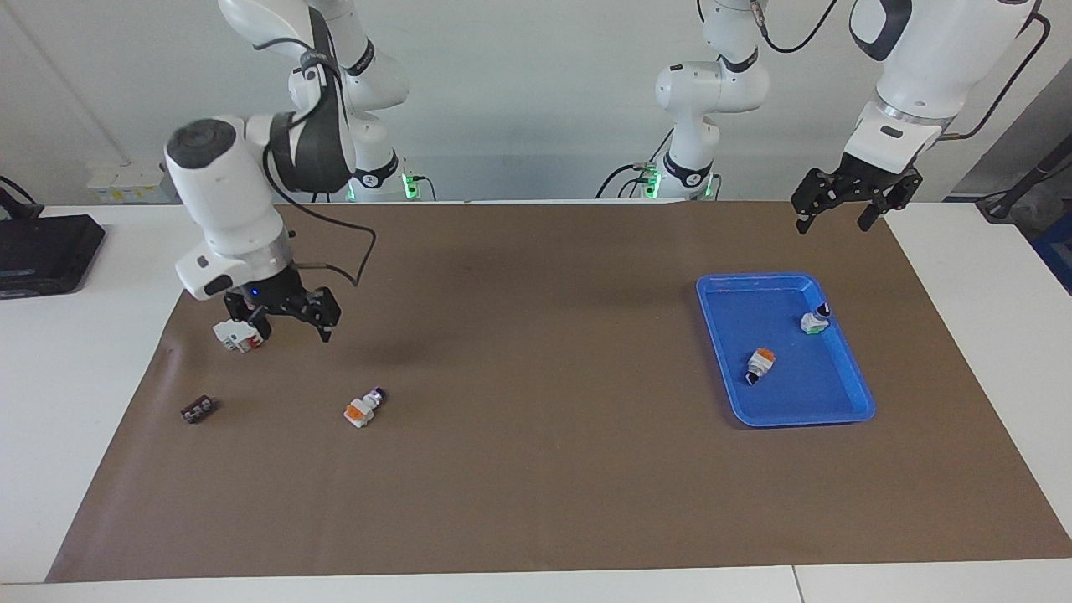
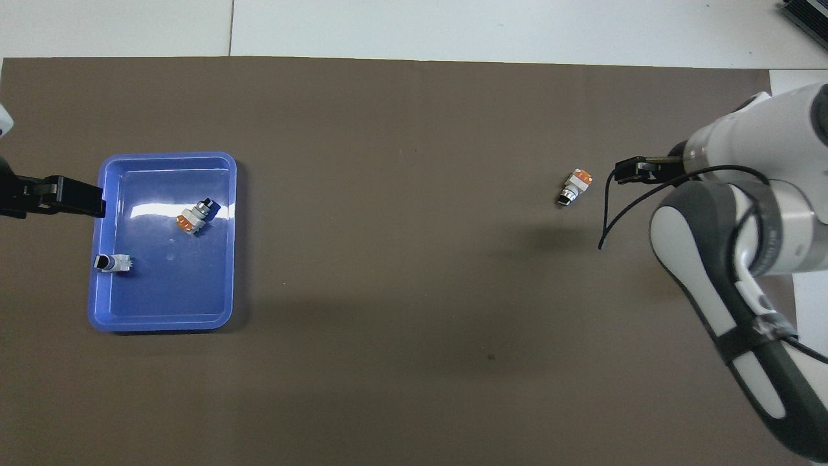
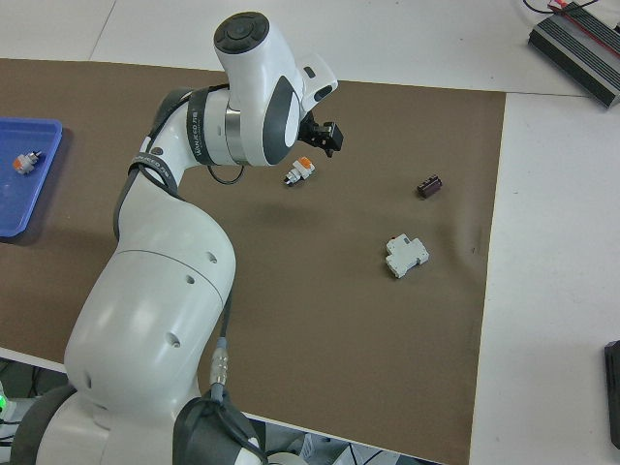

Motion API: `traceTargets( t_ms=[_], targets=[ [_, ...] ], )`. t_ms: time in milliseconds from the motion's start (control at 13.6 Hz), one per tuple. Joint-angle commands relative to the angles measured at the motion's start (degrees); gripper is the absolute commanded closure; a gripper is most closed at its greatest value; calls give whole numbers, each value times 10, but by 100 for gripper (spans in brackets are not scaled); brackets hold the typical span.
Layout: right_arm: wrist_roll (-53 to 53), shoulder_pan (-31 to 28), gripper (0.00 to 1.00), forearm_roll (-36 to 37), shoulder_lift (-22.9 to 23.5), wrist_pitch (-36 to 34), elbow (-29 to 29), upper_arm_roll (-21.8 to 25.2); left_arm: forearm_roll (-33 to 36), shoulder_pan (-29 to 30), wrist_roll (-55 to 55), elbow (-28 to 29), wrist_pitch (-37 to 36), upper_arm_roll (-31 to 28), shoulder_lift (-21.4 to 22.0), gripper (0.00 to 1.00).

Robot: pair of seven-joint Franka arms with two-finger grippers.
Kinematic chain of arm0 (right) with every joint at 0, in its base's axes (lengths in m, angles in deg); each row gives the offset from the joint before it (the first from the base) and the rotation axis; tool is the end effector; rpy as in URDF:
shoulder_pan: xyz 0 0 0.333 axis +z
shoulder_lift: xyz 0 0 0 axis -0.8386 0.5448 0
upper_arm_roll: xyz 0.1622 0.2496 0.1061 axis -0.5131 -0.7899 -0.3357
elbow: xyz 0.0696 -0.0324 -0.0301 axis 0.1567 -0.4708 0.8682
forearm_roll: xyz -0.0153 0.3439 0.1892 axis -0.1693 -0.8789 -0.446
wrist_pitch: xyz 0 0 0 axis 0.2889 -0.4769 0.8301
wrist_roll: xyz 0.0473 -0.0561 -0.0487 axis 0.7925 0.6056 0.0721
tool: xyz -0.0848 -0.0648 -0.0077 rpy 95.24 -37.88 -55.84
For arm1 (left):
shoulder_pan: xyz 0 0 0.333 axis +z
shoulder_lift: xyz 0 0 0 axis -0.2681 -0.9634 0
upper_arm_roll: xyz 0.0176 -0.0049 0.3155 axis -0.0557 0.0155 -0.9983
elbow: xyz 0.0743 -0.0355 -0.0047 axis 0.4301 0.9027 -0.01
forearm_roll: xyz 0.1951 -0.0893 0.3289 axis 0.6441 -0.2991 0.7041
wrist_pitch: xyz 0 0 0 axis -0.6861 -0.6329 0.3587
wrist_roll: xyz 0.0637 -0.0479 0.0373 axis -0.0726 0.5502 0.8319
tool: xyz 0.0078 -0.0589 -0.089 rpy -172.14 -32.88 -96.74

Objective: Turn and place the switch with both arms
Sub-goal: 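Reach the right gripper down and grasp the orange-and-white switch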

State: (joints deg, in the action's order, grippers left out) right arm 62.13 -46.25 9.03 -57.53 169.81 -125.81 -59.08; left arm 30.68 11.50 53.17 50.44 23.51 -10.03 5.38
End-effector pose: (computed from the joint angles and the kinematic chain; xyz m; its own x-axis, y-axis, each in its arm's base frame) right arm 0.6291 0.0334 0.4261 0.9865 -0.1019 0.1280 -0.1063 -0.9939 0.0282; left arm 0.5445 -0.0356 0.6268 0.9984 -0.0529 0.0207 -0.0525 -0.9984 -0.0196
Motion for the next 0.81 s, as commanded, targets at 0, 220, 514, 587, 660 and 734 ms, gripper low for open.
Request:
traceTargets(
  t_ms=[0,220,514,587,660,734],
  targets=[
    [-74,26,0,-6,71,68,14,1,5,2,-2,15,-1,0,14,0],
    [-150,30,0,-7,108,86,15,1,5,1,-2,15,-1,2,14,0],
    [-220,27,0,-8,118,78,4,1,5,2,-2,15,-1,0,14,0],
    [-238,27,0,-8,131,87,6,1,5,1,-2,15,-1,0,14,0],
    [-251,27,0,-11,139,104,7,1,5,2,-2,15,-1,2,14,0],
    [-252,25,0,-26,141,117,7,1,5,2,-2,15,-1,0,14,0]
  ],
)
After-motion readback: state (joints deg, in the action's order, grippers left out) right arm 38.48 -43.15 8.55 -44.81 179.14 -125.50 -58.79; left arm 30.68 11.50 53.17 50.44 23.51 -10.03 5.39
